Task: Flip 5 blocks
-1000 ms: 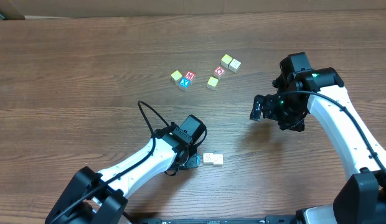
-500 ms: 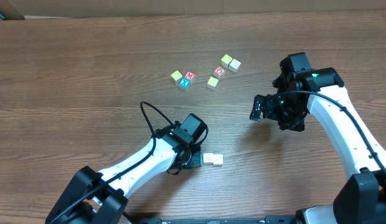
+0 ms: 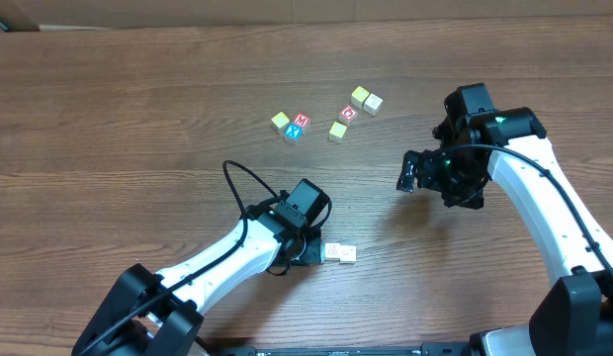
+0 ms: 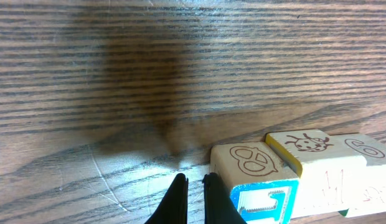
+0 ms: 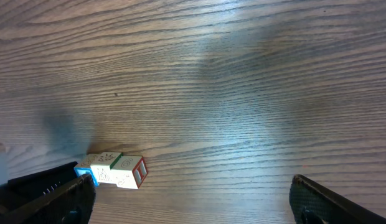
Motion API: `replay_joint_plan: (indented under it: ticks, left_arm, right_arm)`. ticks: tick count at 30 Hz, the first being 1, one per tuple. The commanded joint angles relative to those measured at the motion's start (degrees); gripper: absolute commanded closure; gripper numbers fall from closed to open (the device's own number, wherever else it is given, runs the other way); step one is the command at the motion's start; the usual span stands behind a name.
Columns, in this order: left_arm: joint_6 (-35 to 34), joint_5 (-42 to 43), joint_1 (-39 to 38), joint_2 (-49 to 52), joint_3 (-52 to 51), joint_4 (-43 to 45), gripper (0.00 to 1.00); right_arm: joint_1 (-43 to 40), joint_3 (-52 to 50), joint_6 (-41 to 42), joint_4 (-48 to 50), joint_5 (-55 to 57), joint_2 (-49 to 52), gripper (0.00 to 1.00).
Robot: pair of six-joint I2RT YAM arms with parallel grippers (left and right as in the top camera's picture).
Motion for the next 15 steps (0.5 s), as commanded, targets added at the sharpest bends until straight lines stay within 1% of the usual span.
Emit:
replay_joint_plan:
  ticks: [1, 11, 15]
  left_arm:
    - [1.11, -0.72, 0.26, 0.57, -0.37, -0.63, 0.96]
    - [0.90, -1.14, -0.70, -0.92, -0.37, -9.05, 0.96]
    - [0.85, 1.75, -4.17, -1.55, -0.37, -8.50, 0.96]
  right_arm:
    - [0.02, 0.76, -0.44, -0.02, -0.50, -0.39, 0.00]
    - [0.02, 0.76, -1.55, -0.72, -0.50, -0.39, 0.00]
    - [0.02, 0.76, -1.55, -0.33, -0.50, -0.39, 0.00]
